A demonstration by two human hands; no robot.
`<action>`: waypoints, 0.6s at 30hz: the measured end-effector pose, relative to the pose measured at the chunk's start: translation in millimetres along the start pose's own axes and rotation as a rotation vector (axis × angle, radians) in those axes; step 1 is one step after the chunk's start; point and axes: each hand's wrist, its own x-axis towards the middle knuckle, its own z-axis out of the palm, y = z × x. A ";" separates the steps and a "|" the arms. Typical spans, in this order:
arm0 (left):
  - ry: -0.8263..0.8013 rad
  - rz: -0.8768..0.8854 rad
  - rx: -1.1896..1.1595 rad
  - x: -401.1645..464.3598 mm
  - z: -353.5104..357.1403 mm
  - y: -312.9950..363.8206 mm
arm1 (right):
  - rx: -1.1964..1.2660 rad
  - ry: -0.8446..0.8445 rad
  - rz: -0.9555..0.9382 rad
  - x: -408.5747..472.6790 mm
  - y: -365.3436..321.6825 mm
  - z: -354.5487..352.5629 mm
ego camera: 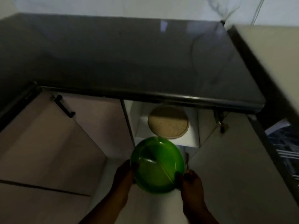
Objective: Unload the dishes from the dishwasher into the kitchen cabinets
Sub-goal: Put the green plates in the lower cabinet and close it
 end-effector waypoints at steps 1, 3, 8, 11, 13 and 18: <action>-0.024 0.047 0.035 20.1 5.2 5.5 | -0.006 0.030 -0.023 16.3 0.6 5.0; -0.044 0.095 0.072 54.6 19.3 13.3 | 0.023 0.106 -0.037 45.3 -6.4 16.4; -0.064 0.161 0.044 129.0 57.4 41.9 | 0.051 0.181 -0.012 132.6 -26.7 46.5; -0.113 0.125 -0.009 160.7 77.3 47.6 | -0.128 0.245 -0.029 182.1 -44.1 55.7; -0.119 0.073 -0.012 178.2 85.3 52.0 | -0.277 0.223 -0.035 203.1 -56.9 56.8; -0.187 -0.021 0.044 208.4 92.8 58.0 | -0.403 0.254 -0.057 237.0 -67.2 58.8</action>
